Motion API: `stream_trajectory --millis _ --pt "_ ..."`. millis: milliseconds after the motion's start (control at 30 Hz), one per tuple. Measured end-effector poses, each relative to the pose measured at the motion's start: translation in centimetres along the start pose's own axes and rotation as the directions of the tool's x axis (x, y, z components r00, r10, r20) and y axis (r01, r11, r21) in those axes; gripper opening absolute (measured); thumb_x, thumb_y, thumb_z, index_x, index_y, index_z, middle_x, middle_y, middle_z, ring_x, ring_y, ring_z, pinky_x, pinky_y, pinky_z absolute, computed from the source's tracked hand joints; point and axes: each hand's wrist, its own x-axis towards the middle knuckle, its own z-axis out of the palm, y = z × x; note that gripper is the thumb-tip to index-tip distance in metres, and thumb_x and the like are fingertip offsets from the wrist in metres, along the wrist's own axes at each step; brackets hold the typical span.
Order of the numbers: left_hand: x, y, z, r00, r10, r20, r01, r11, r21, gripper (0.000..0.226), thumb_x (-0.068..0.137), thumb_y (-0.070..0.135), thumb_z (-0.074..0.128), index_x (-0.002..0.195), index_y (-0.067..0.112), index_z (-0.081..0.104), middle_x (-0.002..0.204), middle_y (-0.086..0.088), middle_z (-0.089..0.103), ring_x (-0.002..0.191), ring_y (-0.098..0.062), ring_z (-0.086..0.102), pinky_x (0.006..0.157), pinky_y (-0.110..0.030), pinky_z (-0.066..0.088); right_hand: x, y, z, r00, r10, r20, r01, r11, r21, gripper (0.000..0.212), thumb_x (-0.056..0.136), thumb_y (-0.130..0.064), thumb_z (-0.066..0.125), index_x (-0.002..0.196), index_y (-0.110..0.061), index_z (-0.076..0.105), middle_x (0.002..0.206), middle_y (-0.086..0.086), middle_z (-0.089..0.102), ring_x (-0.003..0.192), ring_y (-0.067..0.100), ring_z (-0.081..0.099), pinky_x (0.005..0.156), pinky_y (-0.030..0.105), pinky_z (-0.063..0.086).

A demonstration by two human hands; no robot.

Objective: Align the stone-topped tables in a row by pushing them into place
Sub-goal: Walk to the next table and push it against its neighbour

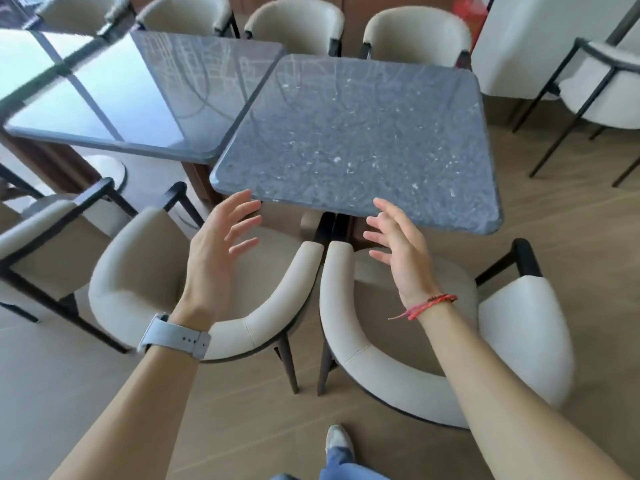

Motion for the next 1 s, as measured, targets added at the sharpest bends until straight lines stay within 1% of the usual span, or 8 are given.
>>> stream_trajectory --millis 233,367,467,633,767,867,933,1000 --pt "5.6 -2.9 -1.6 0.991 -0.056 0.123 0.060 0.998 -0.027 0.064 0.086 0.067 0.045 0.136 0.031 0.060 0.141 0.000 0.066 0.133 -0.021 0.060 0.112 -0.048 0.045 2.2 1.0 2.3 0.991 0.037 -0.127 -0.041 0.999 -0.026 0.040 0.085 -0.055 0.048 0.122 -0.047 0.059 0.126 -0.007 0.064 0.110 0.012 0.066 0.087 0.029 0.053" --pt "8.1 -4.0 -3.5 0.978 -0.074 0.194 0.080 0.996 -0.027 0.067 0.084 0.071 0.044 0.136 0.032 0.060 0.142 0.001 0.065 0.133 -0.018 0.060 0.115 -0.047 0.042 2.5 1.1 4.8 0.978 0.025 -0.209 -0.036 0.998 -0.051 0.036 0.085 -0.055 0.049 0.119 -0.049 0.059 0.113 -0.013 0.067 0.107 0.010 0.067 0.087 0.031 0.053" --pt "9.9 -4.4 -4.3 0.975 -0.080 0.207 0.087 0.996 -0.024 0.064 0.084 0.072 0.044 0.134 0.034 0.061 0.141 0.003 0.066 0.133 -0.016 0.060 0.114 -0.045 0.043 2.9 1.0 6.1 0.973 0.026 -0.230 -0.045 0.996 -0.075 0.036 0.085 -0.055 0.049 0.119 -0.049 0.058 0.112 -0.015 0.067 0.105 0.006 0.067 0.088 0.031 0.053" --pt "11.5 -5.8 -4.5 0.969 -0.092 0.229 0.097 0.995 -0.012 0.058 0.085 0.073 0.044 0.129 0.041 0.064 0.139 0.007 0.067 0.132 -0.012 0.060 0.110 -0.041 0.044 4.2 1.6 6.7 0.971 0.038 -0.235 -0.062 0.994 -0.095 0.049 0.085 -0.054 0.049 0.130 -0.037 0.059 0.108 -0.017 0.067 0.111 0.007 0.065 0.096 0.034 0.051" --pt "13.1 -8.0 -3.2 0.961 -0.128 0.246 0.114 0.991 0.068 0.054 0.087 0.069 0.045 0.128 0.039 0.064 0.138 0.012 0.067 0.133 -0.007 0.058 0.111 -0.034 0.043 6.1 3.4 6.8 0.976 0.061 -0.211 -0.082 0.992 -0.094 0.047 0.084 -0.052 0.053 0.128 -0.039 0.060 0.118 -0.019 0.064 0.111 -0.001 0.062 0.101 0.030 0.048" --pt "15.5 -10.4 -2.3 0.948 -0.162 0.272 0.123 0.980 0.157 0.044 0.093 0.056 0.047 0.130 0.039 0.064 0.137 0.023 0.064 0.132 0.010 0.052 0.111 -0.022 0.040 9.2 5.3 6.9 0.980 0.077 -0.183 -0.104 0.985 -0.139 0.035 0.095 -0.044 0.062 0.130 -0.038 0.062 0.126 -0.008 0.066 0.105 -0.008 0.061 0.093 0.015 0.045" --pt "18.0 -12.1 -1.6 0.945 -0.175 0.276 0.115 0.968 0.223 0.040 0.091 0.054 0.050 0.127 0.043 0.064 0.135 0.026 0.064 0.124 0.020 0.051 0.110 -0.017 0.040 12.2 6.8 6.8 0.983 0.072 -0.166 -0.105 0.973 -0.203 0.034 0.098 -0.038 0.060 0.132 -0.037 0.062 0.130 -0.007 0.064 0.112 -0.003 0.060 0.088 0.007 0.041" --pt "20.7 -13.5 -1.1 0.948 -0.179 0.263 0.093 0.946 0.309 0.037 0.089 0.054 0.051 0.123 0.045 0.064 0.134 0.021 0.062 0.122 0.016 0.054 0.115 -0.023 0.039 15.2 7.9 6.7 0.987 0.061 -0.148 -0.100 0.957 -0.273 0.033 0.098 -0.041 0.060 0.131 -0.040 0.061 0.133 -0.010 0.061 0.120 0.007 0.059 0.094 0.015 0.041"
